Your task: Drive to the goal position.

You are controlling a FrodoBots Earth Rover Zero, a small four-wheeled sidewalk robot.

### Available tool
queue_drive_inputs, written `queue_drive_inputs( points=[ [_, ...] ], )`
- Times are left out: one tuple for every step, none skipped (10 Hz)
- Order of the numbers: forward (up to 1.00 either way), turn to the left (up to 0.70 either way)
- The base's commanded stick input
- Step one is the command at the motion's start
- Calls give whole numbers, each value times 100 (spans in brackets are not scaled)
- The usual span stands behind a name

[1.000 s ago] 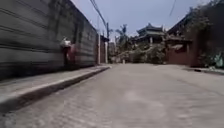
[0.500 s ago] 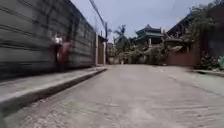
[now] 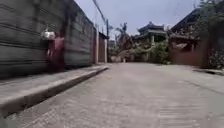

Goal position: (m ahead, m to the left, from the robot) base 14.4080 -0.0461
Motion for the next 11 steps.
queue_drive_inputs(
  points=[
    [100, 0],
    [100, 0],
    [100, 0],
    [100, 0],
    [100, -5],
    [100, -18],
    [100, -36],
    [100, -28],
    [100, -15],
    [100, -3],
    [100, 0]
  ],
)
